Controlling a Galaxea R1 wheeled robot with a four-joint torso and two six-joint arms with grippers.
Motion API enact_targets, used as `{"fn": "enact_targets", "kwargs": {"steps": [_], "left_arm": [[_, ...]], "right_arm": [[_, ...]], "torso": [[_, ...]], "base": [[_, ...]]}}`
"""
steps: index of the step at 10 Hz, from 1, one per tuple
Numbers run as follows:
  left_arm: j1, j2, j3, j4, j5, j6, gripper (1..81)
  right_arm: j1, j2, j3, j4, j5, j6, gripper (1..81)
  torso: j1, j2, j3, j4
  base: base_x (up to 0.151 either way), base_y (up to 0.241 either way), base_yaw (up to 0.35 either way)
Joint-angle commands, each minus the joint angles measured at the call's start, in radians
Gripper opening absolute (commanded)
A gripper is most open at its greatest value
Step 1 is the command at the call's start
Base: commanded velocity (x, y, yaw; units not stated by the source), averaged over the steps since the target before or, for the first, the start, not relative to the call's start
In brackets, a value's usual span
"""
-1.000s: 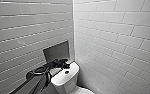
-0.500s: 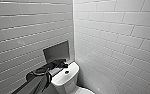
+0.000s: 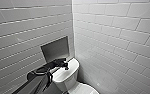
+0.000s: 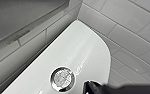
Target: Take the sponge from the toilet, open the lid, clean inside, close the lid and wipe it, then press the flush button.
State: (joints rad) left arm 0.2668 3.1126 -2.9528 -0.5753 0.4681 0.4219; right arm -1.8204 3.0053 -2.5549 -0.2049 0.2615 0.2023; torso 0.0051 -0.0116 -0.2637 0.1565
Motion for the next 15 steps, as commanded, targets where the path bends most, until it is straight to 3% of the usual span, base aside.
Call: {"fn": "enact_targets", "kwargs": {"steps": [1,2,3,7,9,11,15], "left_arm": [[-0.189,0.003,-0.005,-0.003,0.018,0.003,1.0],[-0.189,0.008,-0.006,-0.003,0.011,0.003,1.0],[-0.189,0.011,-0.006,0.000,-0.006,0.003,1.0],[-0.192,0.020,-0.029,0.012,-0.062,0.003,1.0],[-0.192,0.025,-0.034,0.023,-0.077,0.003,1.0],[-0.192,0.028,-0.039,0.038,-0.091,0.003,1.0],[-0.192,0.029,-0.042,0.037,-0.094,0.003,1.0]], "right_arm": [[-0.027,0.008,0.018,-0.024,-0.067,-0.003,1.0],[-0.029,0.008,0.018,-0.024,-0.067,-0.003,1.0],[-0.030,0.009,0.018,-0.024,-0.067,-0.003,1.0],[-0.032,0.014,0.018,-0.028,-0.067,-0.004,1.0],[-0.032,0.014,0.018,-0.028,-0.067,-0.004,1.0],[-0.031,0.016,0.018,-0.028,-0.067,-0.004,1.0],[-0.032,0.017,0.018,-0.028,-0.067,-0.004,1.0]], "torso": [[0.000,0.000,-0.038,0.000],[0.000,0.000,-0.116,0.000],[0.000,0.000,-0.032,0.000],[0.001,0.001,-0.065,0.000],[0.001,0.001,-0.056,0.000],[0.002,0.002,-0.109,0.000],[0.002,0.002,-0.161,0.000]], "base": [[0.000,0.000,0.000],[0.000,0.000,0.000],[0.000,0.000,0.000],[0.000,0.000,0.000],[0.000,0.000,0.000],[0.000,0.000,0.000],[0.000,0.000,0.000]]}}
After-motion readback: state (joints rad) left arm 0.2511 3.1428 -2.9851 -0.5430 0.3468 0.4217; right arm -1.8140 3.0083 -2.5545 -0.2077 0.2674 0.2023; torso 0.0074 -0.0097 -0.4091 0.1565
